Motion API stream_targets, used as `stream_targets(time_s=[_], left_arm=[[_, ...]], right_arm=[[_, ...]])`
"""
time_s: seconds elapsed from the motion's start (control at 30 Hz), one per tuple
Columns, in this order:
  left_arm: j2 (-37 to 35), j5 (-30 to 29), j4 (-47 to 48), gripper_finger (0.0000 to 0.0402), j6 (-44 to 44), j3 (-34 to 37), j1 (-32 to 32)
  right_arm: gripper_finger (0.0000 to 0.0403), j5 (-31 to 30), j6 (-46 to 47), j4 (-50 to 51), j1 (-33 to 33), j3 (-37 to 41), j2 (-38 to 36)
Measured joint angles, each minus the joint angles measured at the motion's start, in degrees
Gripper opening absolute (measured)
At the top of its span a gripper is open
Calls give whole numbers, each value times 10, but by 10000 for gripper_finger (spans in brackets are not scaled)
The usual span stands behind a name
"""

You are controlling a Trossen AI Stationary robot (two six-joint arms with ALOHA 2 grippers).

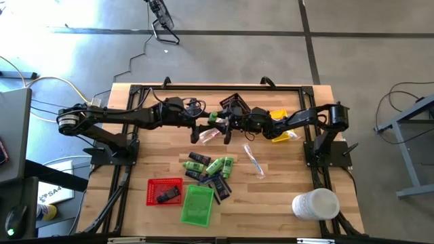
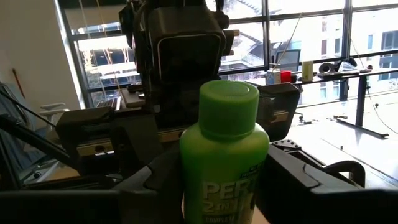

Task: Pick & Place Travel size toiletries
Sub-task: Put the shampoo into the black bin

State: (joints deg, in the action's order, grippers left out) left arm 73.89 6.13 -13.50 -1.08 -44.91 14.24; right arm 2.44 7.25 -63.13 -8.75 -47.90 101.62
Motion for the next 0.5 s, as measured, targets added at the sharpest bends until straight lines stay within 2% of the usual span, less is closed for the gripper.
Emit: stream_targets(time_s=[0.17, 0.5], left_arm=[[0, -2, 0, 265, -1, 0, 0], [-39, -41, 15, 270, -32, 0, 1]], right_arm=[[160, -9, 0, 8, 1, 0, 0], [159, -66, -6, 83, -6, 1, -42]])
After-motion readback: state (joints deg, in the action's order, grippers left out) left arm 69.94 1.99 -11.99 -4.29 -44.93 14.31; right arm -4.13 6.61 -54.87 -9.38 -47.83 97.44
